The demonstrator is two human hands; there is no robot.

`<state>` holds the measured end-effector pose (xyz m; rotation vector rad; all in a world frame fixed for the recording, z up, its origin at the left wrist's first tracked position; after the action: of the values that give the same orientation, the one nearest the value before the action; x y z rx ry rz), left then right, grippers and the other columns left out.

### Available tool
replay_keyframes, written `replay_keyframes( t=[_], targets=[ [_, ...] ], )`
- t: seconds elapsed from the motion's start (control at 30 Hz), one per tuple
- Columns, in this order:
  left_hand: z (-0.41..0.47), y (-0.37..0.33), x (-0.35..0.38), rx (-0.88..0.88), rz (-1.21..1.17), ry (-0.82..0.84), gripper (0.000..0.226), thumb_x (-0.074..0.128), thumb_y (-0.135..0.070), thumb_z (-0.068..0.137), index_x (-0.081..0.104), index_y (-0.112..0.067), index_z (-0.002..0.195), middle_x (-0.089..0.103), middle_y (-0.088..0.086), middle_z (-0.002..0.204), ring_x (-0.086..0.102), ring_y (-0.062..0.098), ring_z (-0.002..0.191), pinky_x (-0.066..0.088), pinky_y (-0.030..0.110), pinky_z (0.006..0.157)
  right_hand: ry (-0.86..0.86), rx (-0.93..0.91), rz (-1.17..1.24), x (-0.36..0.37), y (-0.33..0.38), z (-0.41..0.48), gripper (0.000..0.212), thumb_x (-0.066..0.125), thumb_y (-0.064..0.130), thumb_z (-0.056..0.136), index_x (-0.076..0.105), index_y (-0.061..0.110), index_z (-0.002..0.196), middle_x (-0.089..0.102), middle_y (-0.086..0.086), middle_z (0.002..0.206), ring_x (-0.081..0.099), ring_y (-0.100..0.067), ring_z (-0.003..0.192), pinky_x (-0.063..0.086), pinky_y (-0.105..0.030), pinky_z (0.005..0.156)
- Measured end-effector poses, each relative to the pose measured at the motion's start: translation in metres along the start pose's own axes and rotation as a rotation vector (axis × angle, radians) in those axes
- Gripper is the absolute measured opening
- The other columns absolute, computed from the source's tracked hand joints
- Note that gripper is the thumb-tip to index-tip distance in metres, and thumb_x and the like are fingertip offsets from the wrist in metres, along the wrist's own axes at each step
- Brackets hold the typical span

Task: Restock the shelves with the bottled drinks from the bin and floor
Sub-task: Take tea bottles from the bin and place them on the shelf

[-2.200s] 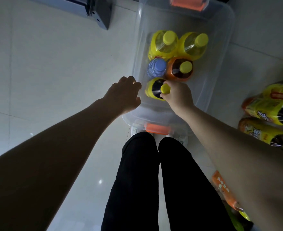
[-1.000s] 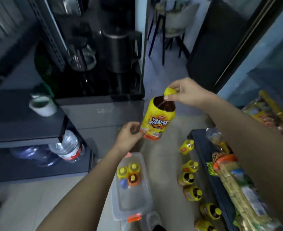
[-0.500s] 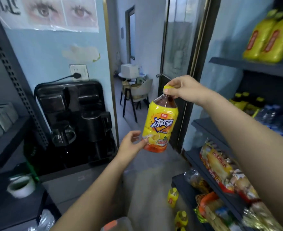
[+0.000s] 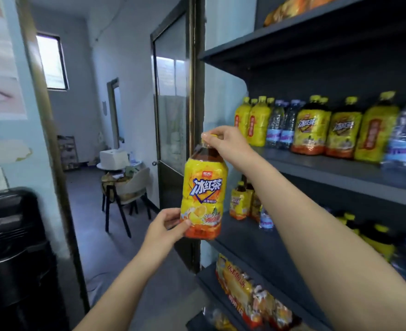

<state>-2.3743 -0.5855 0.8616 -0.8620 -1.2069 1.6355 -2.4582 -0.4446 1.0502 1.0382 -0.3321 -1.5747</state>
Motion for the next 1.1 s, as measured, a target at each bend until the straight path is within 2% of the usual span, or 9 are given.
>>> replay_keyframes(
  t=[0.07, 0.13, 0.27, 0.4, 0.57, 0.73, 0.87, 1.0, 1.1],
  targets=[
    [0.008, -0.005, 0.030, 0.015, -0.035, 0.028, 0.018, 0.065, -0.007, 0.084, 0.058, -0.018, 0.097, 0.063, -0.003, 0.101, 0.061, 0.013, 0.100, 0.055, 0.019, 0.073, -0.031, -0.001, -0.028, -0.025, -0.009, 0.004, 0.026, 0.059, 0.033, 0.090, 0.067, 0.010, 0.100, 0.068, -0.007, 0.100, 0.062, -0.021, 0.098, 0.050, -0.043, 0.092],
    [0.014, -0.005, 0.053, 0.011, -0.074, 0.039, 0.018, 0.065, -0.007, 0.084, 0.058, -0.021, 0.094, 0.062, -0.003, 0.100, 0.060, 0.007, 0.094, 0.055, 0.017, 0.069, -0.057, 0.001, -0.065, -0.045, -0.016, 0.005, 0.030, 0.058, 0.033, 0.091, 0.066, 0.005, 0.101, 0.067, -0.009, 0.103, 0.061, -0.022, 0.099, 0.049, -0.043, 0.093],
    [0.024, 0.003, 0.098, -0.028, -0.114, 0.087, 0.025, 0.067, -0.011, 0.083, 0.060, -0.011, 0.107, 0.064, 0.006, 0.109, 0.064, 0.015, 0.100, 0.056, 0.023, 0.077, -0.102, 0.035, -0.110, -0.083, -0.038, 0.004, 0.038, 0.059, 0.032, 0.091, 0.066, -0.003, 0.103, 0.067, -0.018, 0.108, 0.060, -0.029, 0.103, 0.049, -0.041, 0.090],
    [0.039, 0.003, 0.136, -0.054, -0.119, 0.168, 0.022, 0.068, -0.012, 0.083, 0.061, -0.014, 0.103, 0.066, 0.006, 0.109, 0.064, 0.017, 0.103, 0.055, 0.032, 0.083, -0.152, 0.083, -0.150, -0.118, -0.060, 0.004, 0.034, 0.059, 0.033, 0.091, 0.065, 0.003, 0.105, 0.065, -0.011, 0.110, 0.058, -0.022, 0.104, 0.046, -0.034, 0.088],
    [0.068, -0.013, 0.176, -0.039, -0.175, 0.268, 0.026, 0.068, -0.012, 0.083, 0.060, -0.011, 0.107, 0.065, 0.005, 0.108, 0.065, 0.016, 0.097, 0.057, 0.028, 0.077, -0.283, 0.101, -0.194, -0.161, -0.064, 0.014, 0.035, 0.061, 0.036, 0.089, 0.067, 0.004, 0.103, 0.069, -0.011, 0.105, 0.063, -0.024, 0.101, 0.050, -0.043, 0.092],
    [0.102, -0.044, 0.216, 0.041, -0.257, 0.406, 0.017, 0.067, -0.006, 0.082, 0.061, -0.015, 0.095, 0.066, -0.001, 0.093, 0.066, 0.008, 0.082, 0.058, 0.020, 0.067, -0.458, 0.083, -0.255, -0.207, -0.053, 0.030, 0.023, 0.064, 0.033, 0.088, 0.069, 0.012, 0.080, 0.071, -0.013, 0.094, 0.065, -0.026, 0.094, 0.052, -0.043, 0.088],
    [0.138, -0.068, 0.245, 0.109, -0.284, 0.524, 0.017, 0.069, -0.008, 0.080, 0.062, -0.016, 0.093, 0.065, 0.005, 0.095, 0.065, 0.011, 0.085, 0.059, 0.024, 0.068, -0.630, 0.098, -0.264, -0.245, -0.054, 0.044, 0.025, 0.065, 0.036, 0.085, 0.063, 0.019, 0.067, 0.071, -0.010, 0.087, 0.067, -0.027, 0.089, 0.053, -0.048, 0.087],
    [0.162, -0.097, 0.275, 0.212, -0.257, 0.649, 0.018, 0.068, -0.010, 0.081, 0.060, -0.009, 0.097, 0.062, 0.003, 0.090, 0.062, 0.009, 0.082, 0.060, 0.026, 0.065, -0.766, 0.145, -0.251, -0.273, -0.055, 0.060, 0.022, 0.066, 0.037, 0.085, 0.060, 0.020, 0.072, 0.068, -0.008, 0.088, 0.067, -0.025, 0.089, 0.055, -0.041, 0.085],
    [0.184, -0.110, 0.301, 0.213, -0.277, 0.748, 0.015, 0.067, -0.008, 0.083, 0.057, -0.014, 0.092, 0.060, 0.002, 0.093, 0.061, 0.008, 0.082, 0.059, 0.025, 0.068, -0.837, 0.120, -0.308, -0.286, -0.049, 0.071, 0.021, 0.065, 0.036, 0.086, 0.063, 0.016, 0.080, 0.068, -0.007, 0.088, 0.066, -0.022, 0.087, 0.056, -0.037, 0.082]
  ],
)
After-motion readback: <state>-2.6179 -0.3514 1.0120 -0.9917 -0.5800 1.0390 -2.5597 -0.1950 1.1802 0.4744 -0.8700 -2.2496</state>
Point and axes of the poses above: each hand's wrist, its own z-axis towards the middle knuckle, its own x-axis out of the palm, y = z × x, the point moved 8 cm from there along z, towards the middle knuckle
